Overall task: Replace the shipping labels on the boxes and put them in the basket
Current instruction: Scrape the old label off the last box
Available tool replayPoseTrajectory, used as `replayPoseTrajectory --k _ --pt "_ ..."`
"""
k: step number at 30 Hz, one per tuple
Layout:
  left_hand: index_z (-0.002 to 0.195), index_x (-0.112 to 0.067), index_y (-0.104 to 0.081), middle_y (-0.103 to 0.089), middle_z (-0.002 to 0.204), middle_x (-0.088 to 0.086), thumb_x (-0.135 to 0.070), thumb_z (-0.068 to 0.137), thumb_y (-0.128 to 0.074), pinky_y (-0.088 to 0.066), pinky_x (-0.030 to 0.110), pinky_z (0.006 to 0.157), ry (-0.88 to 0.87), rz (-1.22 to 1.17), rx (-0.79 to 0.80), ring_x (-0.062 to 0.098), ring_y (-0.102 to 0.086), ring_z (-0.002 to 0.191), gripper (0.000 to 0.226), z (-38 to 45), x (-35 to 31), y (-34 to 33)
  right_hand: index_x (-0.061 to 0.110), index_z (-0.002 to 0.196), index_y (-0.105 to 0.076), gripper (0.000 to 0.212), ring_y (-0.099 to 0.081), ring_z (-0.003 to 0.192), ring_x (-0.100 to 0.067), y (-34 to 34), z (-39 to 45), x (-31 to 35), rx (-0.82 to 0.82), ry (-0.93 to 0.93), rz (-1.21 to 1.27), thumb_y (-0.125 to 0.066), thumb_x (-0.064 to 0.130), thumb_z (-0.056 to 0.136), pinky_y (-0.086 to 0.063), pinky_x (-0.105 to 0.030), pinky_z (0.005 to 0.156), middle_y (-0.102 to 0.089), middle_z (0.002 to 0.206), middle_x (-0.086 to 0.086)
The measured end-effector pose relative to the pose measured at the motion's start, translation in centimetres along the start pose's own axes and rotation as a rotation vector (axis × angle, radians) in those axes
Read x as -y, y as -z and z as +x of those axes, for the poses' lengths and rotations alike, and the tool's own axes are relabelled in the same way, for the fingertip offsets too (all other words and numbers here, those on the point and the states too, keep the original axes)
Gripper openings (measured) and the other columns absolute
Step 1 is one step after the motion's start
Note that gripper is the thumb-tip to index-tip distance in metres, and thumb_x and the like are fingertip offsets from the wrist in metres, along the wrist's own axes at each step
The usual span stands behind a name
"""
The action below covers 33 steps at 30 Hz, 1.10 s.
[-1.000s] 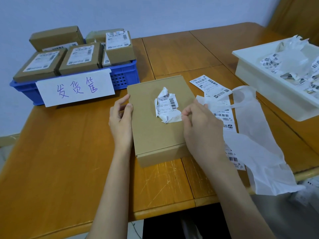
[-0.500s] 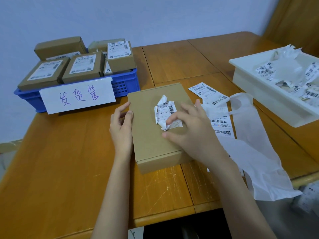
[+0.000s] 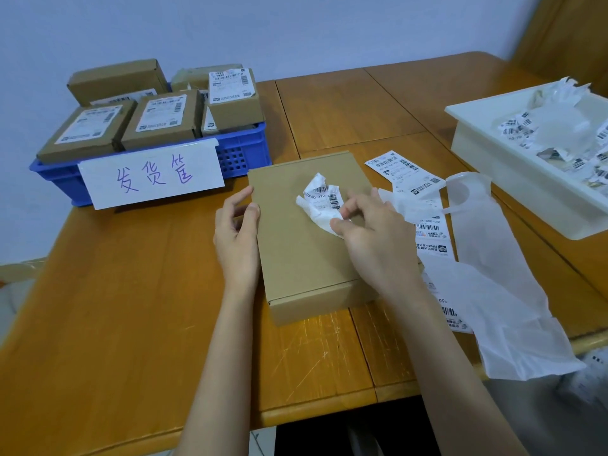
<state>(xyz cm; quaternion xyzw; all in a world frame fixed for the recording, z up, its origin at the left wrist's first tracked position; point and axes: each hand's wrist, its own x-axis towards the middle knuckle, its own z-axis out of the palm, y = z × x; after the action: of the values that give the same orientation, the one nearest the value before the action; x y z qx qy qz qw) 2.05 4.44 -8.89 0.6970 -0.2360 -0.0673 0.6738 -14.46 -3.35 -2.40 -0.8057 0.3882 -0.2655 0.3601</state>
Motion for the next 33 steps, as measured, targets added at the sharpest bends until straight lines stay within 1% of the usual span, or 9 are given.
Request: replayPoseTrajectory --k 7,10,12,16,21,25,28,30,33 --pt "0.127 -0.026 -0.063 -0.06 0.121 0.008 -0.022 0.101 -0.053 -0.045 0.016 0.074 0.009 0.009 0.0 0.021 -0.06 0.108 0.028 0.0 0.0 0.1 0.012 0.079 -0.056 0.026 -0.021 0.147 -0.021 -0.2 -0.4 0.3 0.016 0.053 -0.003 -0.054 0.037 0.081 -0.012 -0.022 0.109 -0.06 0.12 0.003" --pt "0.126 -0.027 -0.064 -0.06 0.122 0.008 -0.023 0.1 -0.053 -0.045 0.013 0.074 0.009 0.015 -0.005 0.019 -0.06 0.109 0.028 0.0 0.0 0.1 0.012 0.077 -0.049 0.016 -0.03 0.142 -0.032 -0.7 -0.5 -0.2 -0.043 0.136 -0.134 -0.063 0.019 0.083 -0.018 -0.028 0.111 -0.061 0.105 -0.004" --pt "0.126 -0.029 -0.064 -0.06 0.121 0.008 -0.025 0.1 -0.053 -0.046 0.019 0.077 0.007 0.015 -0.003 0.019 -0.06 0.109 0.028 0.0 0.1 0.1 0.011 0.078 -0.048 0.018 -0.04 0.131 -0.036 -0.7 -0.2 -0.3 -0.055 0.125 -0.186 -0.061 0.017 0.088 -0.027 -0.036 0.104 -0.061 0.11 -0.015" --pt "0.124 -0.029 -0.064 -0.06 0.119 0.01 -0.023 0.099 -0.054 -0.046 0.022 0.077 0.008 0.009 0.012 0.021 -0.06 0.108 0.028 0.1 0.1 0.1 0.005 0.085 -0.057 0.018 -0.051 0.108 -0.028 -0.1 0.2 -0.2 -0.108 0.027 -0.052 -0.06 0.022 0.092 -0.034 -0.036 0.083 -0.064 0.118 -0.01" --pt "0.123 -0.027 -0.065 -0.06 0.119 0.014 -0.021 0.098 -0.054 -0.045 0.016 0.072 0.008 -0.001 0.008 0.019 -0.06 0.101 0.027 0.2 0.1 0.2 0.013 0.079 -0.062 0.014 -0.055 0.088 -0.015 0.8 0.1 -0.1 -0.079 -0.052 0.176 -0.056 0.019 0.091 -0.036 -0.034 0.071 -0.067 0.088 0.004" --pt "0.123 -0.028 -0.065 -0.061 0.12 0.013 -0.024 0.098 -0.054 -0.045 0.021 0.076 0.006 -0.004 0.008 0.023 -0.061 0.105 0.028 0.2 0.2 0.1 0.017 0.082 -0.057 0.022 -0.052 0.097 -0.009 0.2 -0.4 -0.6 -0.093 0.056 0.022 -0.071 0.034 0.08 -0.032 -0.023 0.071 -0.061 0.101 0.009" --pt "0.125 -0.027 -0.065 -0.06 0.121 0.014 -0.024 0.099 -0.054 -0.045 0.016 0.074 0.004 0.005 0.012 0.025 -0.06 0.107 0.029 0.1 0.2 0.1 0.019 0.08 -0.054 0.018 -0.052 0.11 -0.018 -0.6 -0.2 -1.0 -0.148 0.164 -0.131 -0.07 0.025 0.082 -0.024 -0.018 0.075 -0.062 0.113 0.001" --pt "0.126 -0.025 -0.064 -0.06 0.121 0.014 -0.022 0.1 -0.053 -0.045 0.01 0.07 -0.004 0.022 0.009 0.024 -0.06 0.107 0.028 0.1 0.1 0.1 0.011 0.087 -0.063 0.011 -0.049 0.124 -0.021 -0.5 0.1 -1.1 -0.159 0.12 -0.146 -0.065 0.021 0.089 -0.028 -0.02 0.084 -0.062 0.125 -0.003" --pt "0.125 -0.023 -0.064 -0.06 0.12 0.015 -0.019 0.1 -0.053 -0.043 0.007 0.068 -0.012 0.035 0.003 0.021 -0.059 0.102 0.028 0.3 0.0 0.1 0.002 0.113 -0.065 0.028 -0.041 0.136 -0.02 -0.3 0.3 -0.8 -0.137 0.094 -0.153 -0.06 0.022 0.093 -0.032 -0.032 0.106 -0.057 0.137 -0.001"
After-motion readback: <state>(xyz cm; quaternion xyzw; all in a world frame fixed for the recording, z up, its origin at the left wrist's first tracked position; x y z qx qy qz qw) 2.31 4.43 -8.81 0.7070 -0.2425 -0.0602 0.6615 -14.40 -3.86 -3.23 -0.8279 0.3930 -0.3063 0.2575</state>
